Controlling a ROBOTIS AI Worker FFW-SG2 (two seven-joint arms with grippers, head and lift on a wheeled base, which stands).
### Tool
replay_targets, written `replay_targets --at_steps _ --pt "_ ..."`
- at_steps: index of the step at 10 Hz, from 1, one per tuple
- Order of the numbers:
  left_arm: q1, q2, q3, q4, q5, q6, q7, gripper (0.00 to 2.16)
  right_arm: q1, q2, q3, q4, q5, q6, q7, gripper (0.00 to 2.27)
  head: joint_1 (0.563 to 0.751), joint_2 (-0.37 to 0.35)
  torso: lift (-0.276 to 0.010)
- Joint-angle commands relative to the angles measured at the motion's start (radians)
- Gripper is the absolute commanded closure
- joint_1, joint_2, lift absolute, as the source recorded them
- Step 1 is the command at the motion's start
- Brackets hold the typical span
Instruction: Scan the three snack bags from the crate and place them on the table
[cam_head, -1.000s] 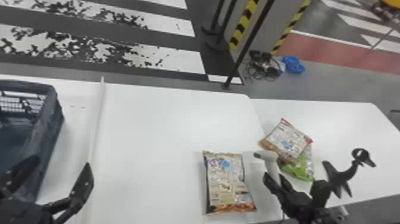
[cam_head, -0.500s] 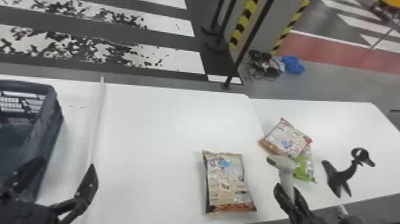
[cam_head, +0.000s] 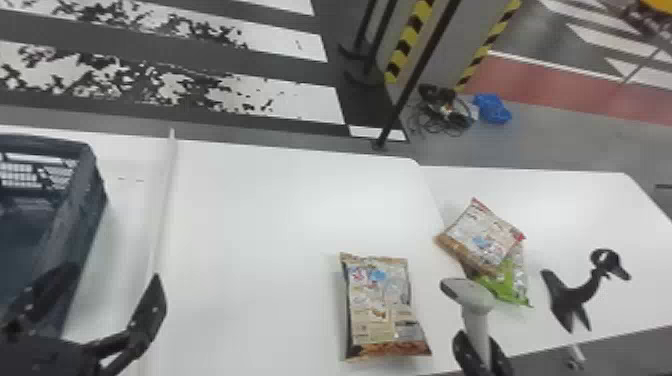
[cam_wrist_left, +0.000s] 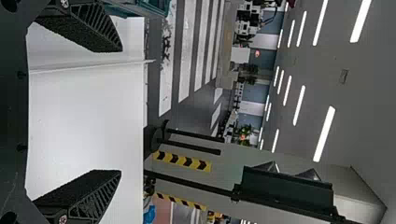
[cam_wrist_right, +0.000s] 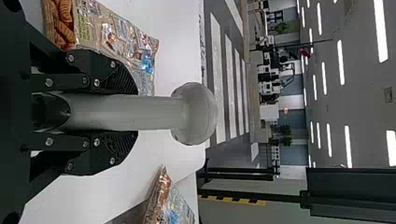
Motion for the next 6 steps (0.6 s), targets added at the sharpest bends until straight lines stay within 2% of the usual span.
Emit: replay_targets --at_steps 1,6 --pt "-0.008 -0.003 0.001 0.009 0.000 0.000 0.001 0.06 0.026 0.000 0.012 0.000 -0.009 -0.040 0.001 2.11 0.695 -0.350 -0.037" --pt "-0.015 -0.002 -0.002 0.016 0.000 0.006 0.001 0.06 0.052 0.006 0.035 -0.016 -0.042 -0.062 0.018 2.11 0.695 -0.350 -0.037"
